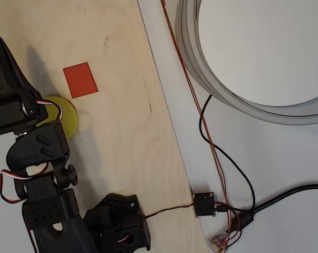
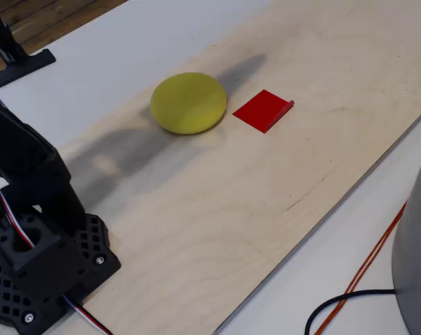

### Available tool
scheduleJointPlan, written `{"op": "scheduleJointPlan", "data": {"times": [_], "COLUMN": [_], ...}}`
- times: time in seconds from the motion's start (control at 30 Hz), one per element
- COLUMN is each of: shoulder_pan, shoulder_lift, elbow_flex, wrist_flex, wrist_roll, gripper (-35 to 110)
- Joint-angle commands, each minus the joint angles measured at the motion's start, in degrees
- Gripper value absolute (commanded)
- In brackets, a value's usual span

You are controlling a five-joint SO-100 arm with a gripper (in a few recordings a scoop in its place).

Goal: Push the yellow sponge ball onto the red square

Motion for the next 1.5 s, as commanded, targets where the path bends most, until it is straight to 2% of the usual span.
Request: {"op": "scheduleJointPlan", "data": {"times": [0.0,0.43,1.23,1.47], "shoulder_pan": [-9.7,-12.7,-17.0,-17.0], "shoulder_lift": [11.5,13.6,22.7,24.4], "elbow_flex": [24.0,27.1,37.5,41.2], "wrist_flex": [15.0,15.0,15.0,14.5], "wrist_roll": [16.7,21.4,51.0,53.0], "gripper": [19,19,21,21]}}
